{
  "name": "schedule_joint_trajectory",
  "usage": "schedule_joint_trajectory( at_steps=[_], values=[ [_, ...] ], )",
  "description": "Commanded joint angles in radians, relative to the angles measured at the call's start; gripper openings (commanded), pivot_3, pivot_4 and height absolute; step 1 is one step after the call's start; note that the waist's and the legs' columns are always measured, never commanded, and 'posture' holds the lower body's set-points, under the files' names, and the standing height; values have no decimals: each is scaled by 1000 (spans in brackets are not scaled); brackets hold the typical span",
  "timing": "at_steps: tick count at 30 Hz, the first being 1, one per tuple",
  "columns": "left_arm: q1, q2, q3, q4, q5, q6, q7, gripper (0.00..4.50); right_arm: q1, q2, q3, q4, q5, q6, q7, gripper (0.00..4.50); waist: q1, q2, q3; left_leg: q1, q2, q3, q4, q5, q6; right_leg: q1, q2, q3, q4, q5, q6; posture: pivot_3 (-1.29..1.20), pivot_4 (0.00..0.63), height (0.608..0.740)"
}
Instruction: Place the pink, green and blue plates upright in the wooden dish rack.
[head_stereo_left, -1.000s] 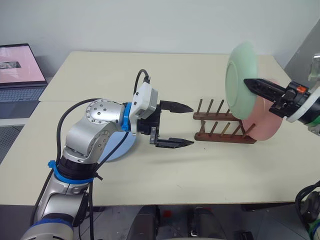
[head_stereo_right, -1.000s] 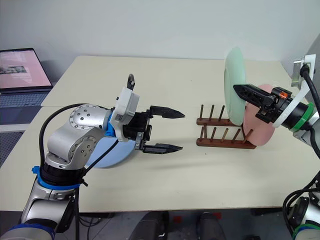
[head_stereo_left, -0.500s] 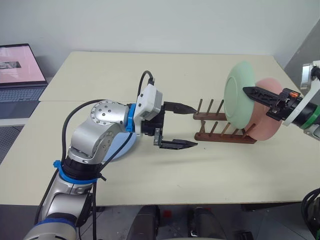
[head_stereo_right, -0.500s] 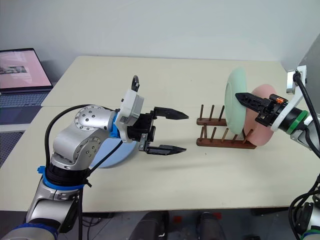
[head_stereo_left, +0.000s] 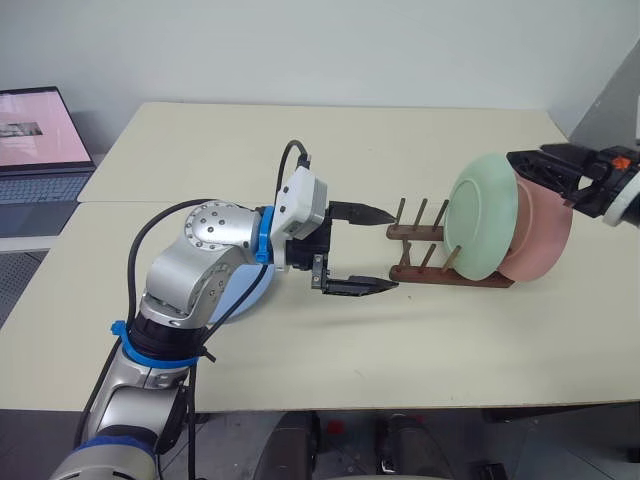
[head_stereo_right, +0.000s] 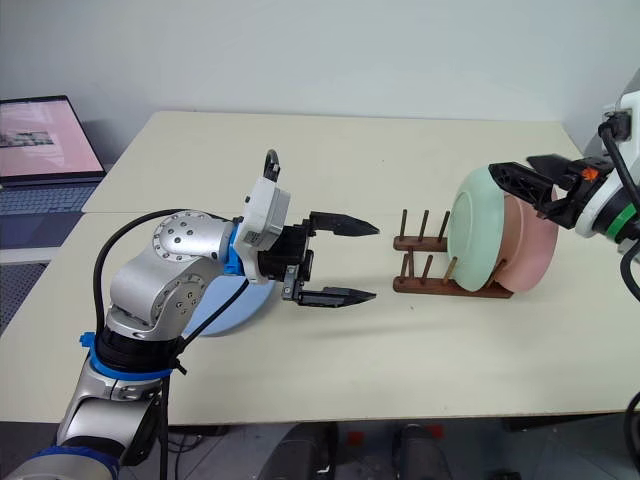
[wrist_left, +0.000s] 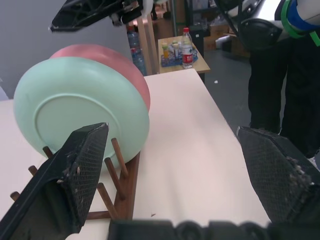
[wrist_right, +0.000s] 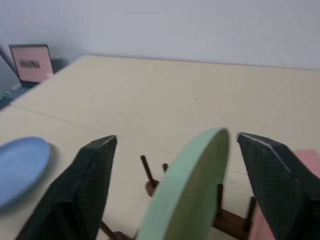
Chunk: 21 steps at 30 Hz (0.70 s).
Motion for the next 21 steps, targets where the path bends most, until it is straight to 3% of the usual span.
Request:
schedule_joint_trajectory(
  at_steps=[1, 9, 16, 21],
  values=[
    [-24, -7, 33, -31, -53, 46, 29, 4500, 8, -71, 10, -23, -134, -107, 136, 4476, 0, 0, 0, 0, 0, 0, 0, 0, 0, 0, 0, 0, 0, 0, 0, 0, 150, 740],
    [90, 120, 179, -97, -105, 156, 125, 4500, 97, -220, 71, -132, -258, -279, 591, 4476, -20, 1, 0, 1, 1, 0, -2, 0, -1, -1, 0, 0, 0, -1, 0, 0, 150, 740],
    [334, 147, 422, -185, -35, 192, 436, 4500, -101, -128, 250, -159, -274, -312, 701, 4476, -21, 0, 1, 1, 2, -2, -2, -1, -1, -1, -1, 0, 0, -1, -1, 0, 150, 740],
    [482, 111, 596, -160, 44, 211, 671, 4500, -204, -39, 364, -131, -340, -358, 782, 4476, -19, -1, 2, 1, 2, -2, -2, -3, -4, -2, -2, 1, 0, -2, -2, 0, 150, 740]
  ],
)
